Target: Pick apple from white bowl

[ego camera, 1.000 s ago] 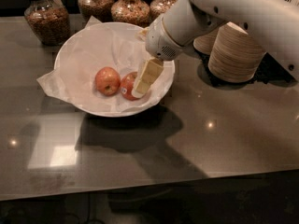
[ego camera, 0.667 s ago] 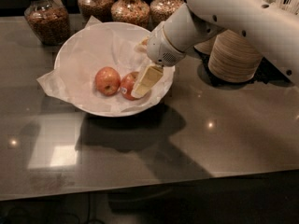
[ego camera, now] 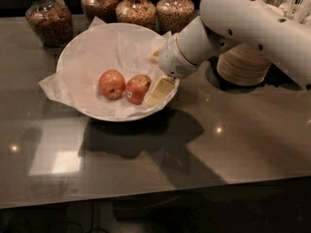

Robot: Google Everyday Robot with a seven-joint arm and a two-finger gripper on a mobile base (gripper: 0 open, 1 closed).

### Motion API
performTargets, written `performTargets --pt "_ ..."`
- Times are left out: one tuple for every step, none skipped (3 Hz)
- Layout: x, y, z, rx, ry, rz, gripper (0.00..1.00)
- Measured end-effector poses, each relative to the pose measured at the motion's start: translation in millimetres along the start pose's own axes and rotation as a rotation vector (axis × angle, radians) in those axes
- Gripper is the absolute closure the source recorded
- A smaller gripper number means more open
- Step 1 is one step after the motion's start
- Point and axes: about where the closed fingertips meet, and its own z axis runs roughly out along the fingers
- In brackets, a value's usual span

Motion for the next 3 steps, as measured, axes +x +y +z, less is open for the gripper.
performTargets --pt "-2 -1 6 -0.019 -0.013 -0.007 0.20" --pt "0 0 26 -0.064 -0.032 -0.016 0.20" --pt "1 -2 34 -0.076 -0.038 -0.013 0.21"
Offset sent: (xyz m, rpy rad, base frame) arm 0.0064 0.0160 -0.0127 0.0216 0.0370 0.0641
